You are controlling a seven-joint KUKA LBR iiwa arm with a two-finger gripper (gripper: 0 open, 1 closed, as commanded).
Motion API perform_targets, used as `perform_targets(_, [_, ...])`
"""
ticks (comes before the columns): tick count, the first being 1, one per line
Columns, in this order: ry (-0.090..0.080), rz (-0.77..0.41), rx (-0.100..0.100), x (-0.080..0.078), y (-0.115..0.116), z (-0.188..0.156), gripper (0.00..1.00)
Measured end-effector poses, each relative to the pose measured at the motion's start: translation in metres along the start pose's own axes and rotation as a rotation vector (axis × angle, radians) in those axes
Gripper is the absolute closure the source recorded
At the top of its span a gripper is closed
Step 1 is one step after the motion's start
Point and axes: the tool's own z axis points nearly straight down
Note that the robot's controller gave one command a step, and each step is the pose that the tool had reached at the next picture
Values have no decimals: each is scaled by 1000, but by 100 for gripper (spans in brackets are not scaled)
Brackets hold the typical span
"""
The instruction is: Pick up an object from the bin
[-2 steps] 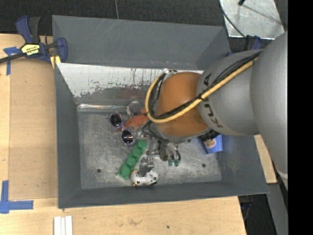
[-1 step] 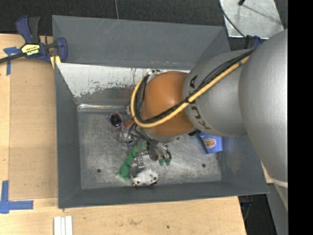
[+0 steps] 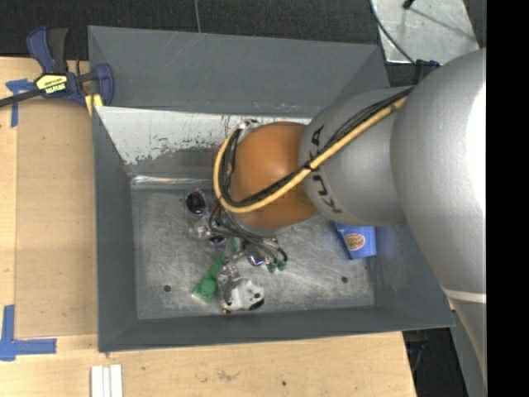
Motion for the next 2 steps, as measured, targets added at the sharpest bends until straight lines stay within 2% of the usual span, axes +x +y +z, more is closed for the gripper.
perform_targets(1, [-13,-2,5,1,-1,2,100])
perform_targets(2, [-13,-2,5,1,-1,2,100])
